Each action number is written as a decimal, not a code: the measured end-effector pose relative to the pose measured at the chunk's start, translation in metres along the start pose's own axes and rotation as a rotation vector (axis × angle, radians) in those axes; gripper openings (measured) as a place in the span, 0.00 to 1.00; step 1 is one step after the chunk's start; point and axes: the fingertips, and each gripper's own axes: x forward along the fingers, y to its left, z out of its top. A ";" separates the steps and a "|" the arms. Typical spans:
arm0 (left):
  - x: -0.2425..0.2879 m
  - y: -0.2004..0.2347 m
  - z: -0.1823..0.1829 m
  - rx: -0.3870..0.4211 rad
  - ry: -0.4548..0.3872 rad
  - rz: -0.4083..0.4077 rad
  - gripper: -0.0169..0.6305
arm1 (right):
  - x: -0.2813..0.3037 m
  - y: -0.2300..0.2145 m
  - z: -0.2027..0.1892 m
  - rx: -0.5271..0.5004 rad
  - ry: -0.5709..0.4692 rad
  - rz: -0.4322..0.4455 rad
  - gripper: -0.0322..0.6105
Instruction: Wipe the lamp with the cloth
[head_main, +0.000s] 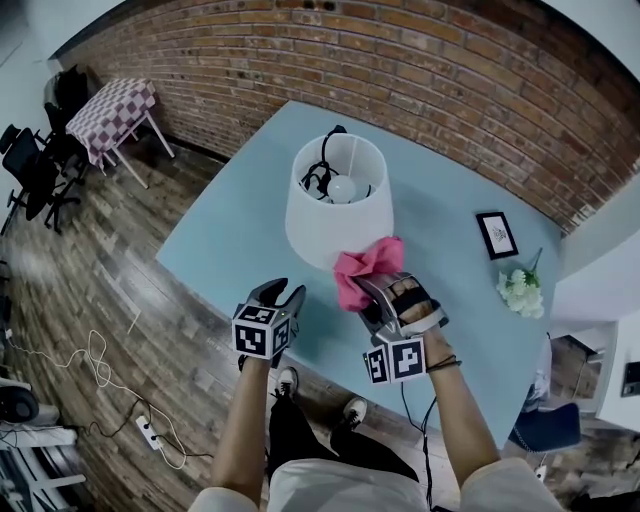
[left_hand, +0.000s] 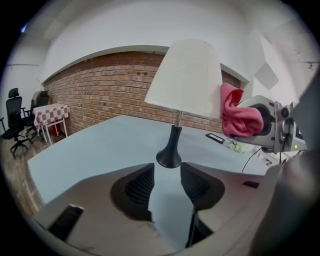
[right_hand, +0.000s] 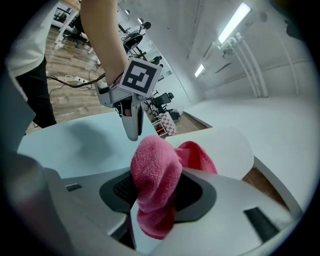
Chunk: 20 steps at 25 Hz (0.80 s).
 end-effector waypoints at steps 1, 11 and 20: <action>0.001 -0.003 -0.002 -0.003 0.004 -0.004 0.32 | -0.002 0.002 -0.005 0.015 -0.001 0.009 0.36; 0.018 -0.035 -0.012 -0.011 0.030 -0.070 0.32 | -0.066 -0.128 -0.026 0.341 -0.123 -0.333 0.36; 0.032 -0.044 -0.005 0.001 0.024 -0.089 0.32 | -0.072 -0.208 0.024 0.231 -0.308 -0.479 0.36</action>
